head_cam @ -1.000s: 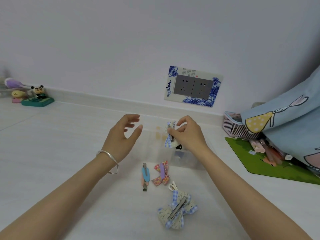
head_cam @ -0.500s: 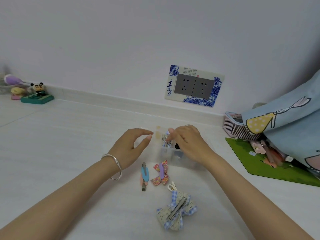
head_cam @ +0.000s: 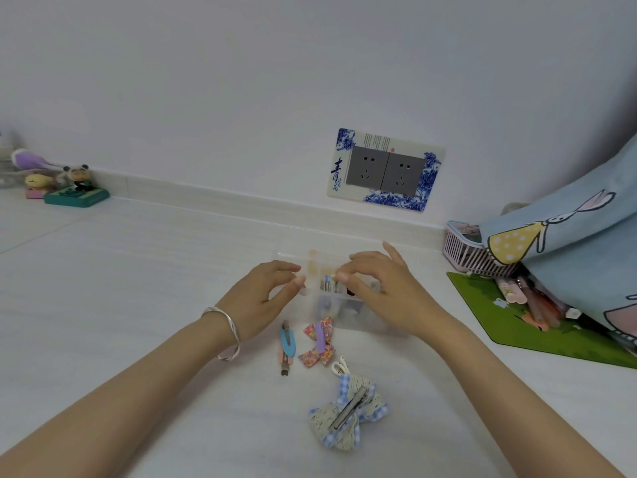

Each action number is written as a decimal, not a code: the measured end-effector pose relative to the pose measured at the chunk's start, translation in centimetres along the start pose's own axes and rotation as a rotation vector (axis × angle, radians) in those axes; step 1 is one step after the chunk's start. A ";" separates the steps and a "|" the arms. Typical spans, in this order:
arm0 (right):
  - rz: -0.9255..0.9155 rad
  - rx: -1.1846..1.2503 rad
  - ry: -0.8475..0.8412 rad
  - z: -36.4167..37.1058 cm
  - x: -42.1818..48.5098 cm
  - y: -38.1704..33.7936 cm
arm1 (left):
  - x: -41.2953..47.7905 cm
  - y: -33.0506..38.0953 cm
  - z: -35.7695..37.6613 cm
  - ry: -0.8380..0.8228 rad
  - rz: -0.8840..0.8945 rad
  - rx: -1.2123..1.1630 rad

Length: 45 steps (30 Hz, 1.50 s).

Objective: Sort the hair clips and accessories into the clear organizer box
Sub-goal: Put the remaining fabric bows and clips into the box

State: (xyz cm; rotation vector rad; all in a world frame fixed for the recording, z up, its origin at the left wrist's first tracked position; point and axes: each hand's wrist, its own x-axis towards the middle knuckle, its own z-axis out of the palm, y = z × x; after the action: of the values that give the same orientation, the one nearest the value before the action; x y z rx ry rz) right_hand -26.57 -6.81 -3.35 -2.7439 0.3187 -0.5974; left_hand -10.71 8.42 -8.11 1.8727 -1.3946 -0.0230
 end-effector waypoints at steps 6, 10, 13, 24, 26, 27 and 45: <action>0.010 0.320 -0.330 -2.1 -5.8 -1.9 | -0.3 0.5 0.2 0.011 -0.001 0.016; 0.005 0.230 -0.467 -1.3 -7.8 -1.4 | -0.4 0.5 0.3 0.019 -0.002 0.029; -0.035 0.139 -0.472 -0.4 -8.3 -1.2 | -0.4 0.7 0.4 0.030 -0.001 0.022; 0.048 0.465 -0.159 -0.2 -6.2 -1.2 | -0.9 2.3 -0.4 0.132 0.221 -0.155; 0.181 0.641 -0.093 -0.3 -5.1 -1.0 | -1.1 3.4 -0.5 0.085 0.257 -0.281; 0.224 0.702 -0.074 -0.2 -4.6 -1.0 | -1.1 3.8 -0.4 0.062 0.249 -0.335; 0.266 0.643 0.166 -1.9 3.1 0.8 | 1.0 1.4 -0.4 0.396 -0.031 -0.387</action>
State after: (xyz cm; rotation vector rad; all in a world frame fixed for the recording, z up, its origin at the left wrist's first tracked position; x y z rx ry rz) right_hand -24.77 -8.87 -0.82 -2.0054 0.4321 -0.7074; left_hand -11.23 7.66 -6.63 1.4790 -1.0059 0.0558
